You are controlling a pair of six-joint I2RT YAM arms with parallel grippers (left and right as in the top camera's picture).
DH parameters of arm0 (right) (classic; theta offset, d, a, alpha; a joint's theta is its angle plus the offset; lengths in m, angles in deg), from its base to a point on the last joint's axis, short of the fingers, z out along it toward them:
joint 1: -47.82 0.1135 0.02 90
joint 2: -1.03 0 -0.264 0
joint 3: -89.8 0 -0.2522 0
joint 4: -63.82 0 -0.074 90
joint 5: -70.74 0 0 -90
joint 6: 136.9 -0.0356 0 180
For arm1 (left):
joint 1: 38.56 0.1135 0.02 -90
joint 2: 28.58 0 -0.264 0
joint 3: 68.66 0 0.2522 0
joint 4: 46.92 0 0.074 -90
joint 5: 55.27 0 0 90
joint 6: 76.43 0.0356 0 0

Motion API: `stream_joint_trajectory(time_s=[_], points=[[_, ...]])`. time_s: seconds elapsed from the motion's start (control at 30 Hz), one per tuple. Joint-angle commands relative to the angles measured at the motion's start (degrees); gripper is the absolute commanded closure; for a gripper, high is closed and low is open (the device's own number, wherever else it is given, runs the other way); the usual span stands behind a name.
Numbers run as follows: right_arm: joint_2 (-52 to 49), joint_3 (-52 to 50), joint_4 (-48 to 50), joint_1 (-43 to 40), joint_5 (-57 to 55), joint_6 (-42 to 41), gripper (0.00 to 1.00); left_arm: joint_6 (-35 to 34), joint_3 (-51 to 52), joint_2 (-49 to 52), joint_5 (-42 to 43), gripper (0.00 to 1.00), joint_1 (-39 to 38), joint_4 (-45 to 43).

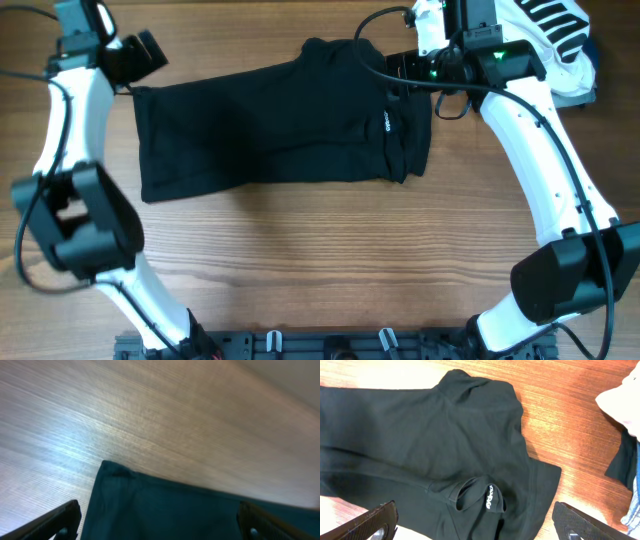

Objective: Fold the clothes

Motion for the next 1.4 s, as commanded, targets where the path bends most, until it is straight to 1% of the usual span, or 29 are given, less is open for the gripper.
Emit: stream_joint_trajectory(time_s=[0.0,0.17,0.33,0.5,0.6,0.67,0.7,0.73,0.77,0.8,0.83,0.87,0.9,0.93,0.97,1.0,1.2,1.37], points=[[-0.22,0.68,-0.33,1.42,-0.44,0.98,0.0,6.75,-1.49,3.98,0.52,0.01,-0.04,-2.89],[-0.22,0.66,-1.53,1.88,-2.97,0.5,0.01,12.44,-1.46,9.09,-1.9,0.04,0.35,-6.71],[-0.22,0.55,-2.36,1.88,-3.43,-0.55,0.05,17.79,-1.46,12.7,-3.41,0.07,0.39,-9.38],[-0.22,0.55,-2.05,1.92,-3.41,-0.52,0.06,18.05,-1.46,14.25,-3.96,0.11,0.39,-10.4],[-0.22,0.55,-1.95,1.92,-3.45,-0.5,0.1,18.03,-1.46,15.76,-4.0,0.17,0.37,-9.81],[-0.22,0.55,-1.57,1.92,-3.89,-0.5,0.11,17.77,-1.44,16.48,-4.04,0.31,0.37,-9.35],[-0.22,0.55,-1.42,1.92,-3.85,-0.5,0.11,17.59,-1.44,16.63,-4.02,0.45,0.37,-9.33],[-0.22,0.55,-1.31,1.92,-3.87,-0.5,0.11,17.57,-1.44,16.63,-4.02,0.52,0.37,-9.33],[-0.22,0.55,-1.11,1.92,-3.85,-0.52,0.12,17.57,-1.44,16.63,-4.02,0.56,0.37,-9.27],[-0.22,0.55,-0.83,1.92,-3.85,-0.52,0.15,17.55,-1.44,16.63,-4.02,0.63,0.37,-8.81],[-0.22,0.55,-0.35,1.92,-3.82,-0.59,0.18,17.55,-1.44,16.63,-4.04,0.78,0.37,-8.26],[-0.22,0.55,-0.02,1.92,-3.82,-0.66,0.21,17.57,-1.44,16.63,-4.04,0.83,0.37,-7.52],[-0.22,0.55,0.94,1.92,-3.85,-0.81,0.26,17.51,-1.46,16.55,-4.37,0.92,0.37,-6.49],[-0.22,0.55,1.64,1.92,-3.87,-0.9,0.28,16.39,-1.46,16.2,-5.31,0.96,0.39,-5.66],[-0.22,0.55,2.69,1.92,-3.89,-1.62,0.29,13.75,-1.46,15.54,-7.37,0.96,0.46,-4.46],[-0.31,0.55,3.8,1.92,-4.09,-2.45,0.29,12.57,-1.46,14.84,-7.89,0.96,0.55,-3.48],[-4.13,0.57,12.98,1.92,-4.2,-3.87,0.3,11.08,-1.46,8.07,-7.89,0.96,-0.02,3.96],[-14.43,0.57,25.07,1.92,-4.22,-4.07,0.28,9.99,-1.46,6.05,-7.87,0.96,-0.13,5.2]])
